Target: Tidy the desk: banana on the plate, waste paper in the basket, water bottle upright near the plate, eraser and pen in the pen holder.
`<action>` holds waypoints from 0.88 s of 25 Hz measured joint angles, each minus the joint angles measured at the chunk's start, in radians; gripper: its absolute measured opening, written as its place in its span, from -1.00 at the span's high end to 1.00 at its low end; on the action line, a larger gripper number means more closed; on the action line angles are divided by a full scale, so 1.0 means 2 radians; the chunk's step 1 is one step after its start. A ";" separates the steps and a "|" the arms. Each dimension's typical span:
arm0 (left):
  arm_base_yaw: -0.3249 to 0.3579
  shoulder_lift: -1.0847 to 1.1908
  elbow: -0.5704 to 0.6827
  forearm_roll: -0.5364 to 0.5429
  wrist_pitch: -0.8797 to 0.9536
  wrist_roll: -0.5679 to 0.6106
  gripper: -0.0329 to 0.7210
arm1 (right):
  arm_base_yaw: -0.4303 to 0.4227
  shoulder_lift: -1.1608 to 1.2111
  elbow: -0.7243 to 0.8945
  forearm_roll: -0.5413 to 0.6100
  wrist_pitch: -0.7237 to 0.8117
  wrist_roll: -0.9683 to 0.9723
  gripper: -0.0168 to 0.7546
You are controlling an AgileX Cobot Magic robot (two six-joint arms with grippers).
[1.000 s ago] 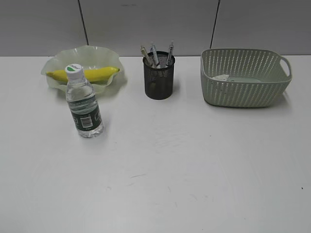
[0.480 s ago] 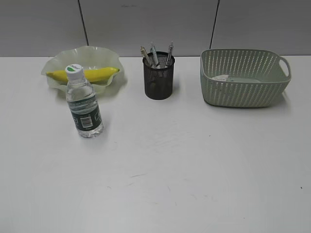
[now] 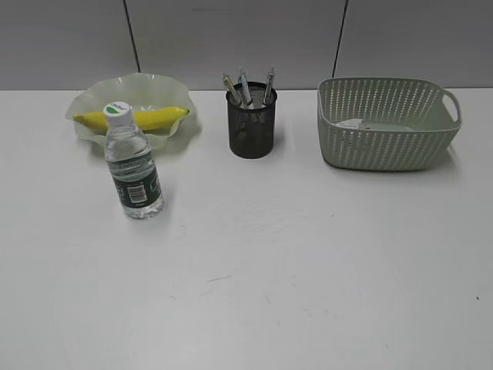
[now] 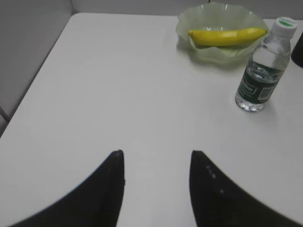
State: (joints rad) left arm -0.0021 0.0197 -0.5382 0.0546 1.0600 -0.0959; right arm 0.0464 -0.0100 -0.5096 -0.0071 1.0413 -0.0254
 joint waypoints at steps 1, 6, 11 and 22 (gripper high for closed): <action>0.000 -0.009 0.000 0.000 0.000 0.000 0.00 | 0.000 0.000 0.000 0.000 0.000 0.000 -0.22; -0.005 -0.013 0.000 0.002 -0.001 0.000 0.00 | -0.001 0.000 0.000 0.000 -0.001 0.000 -0.22; -0.007 -0.013 0.000 0.003 -0.001 0.000 0.00 | -0.001 0.000 0.000 0.000 -0.001 0.000 -0.22; -0.007 -0.013 0.000 0.003 -0.001 0.000 0.00 | -0.001 0.000 0.000 0.000 -0.001 0.000 -0.22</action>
State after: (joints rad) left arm -0.0163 -0.0062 -0.5382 0.0606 1.0574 -0.0949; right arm 0.0453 -0.0100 -0.5096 -0.0071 1.0401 -0.0254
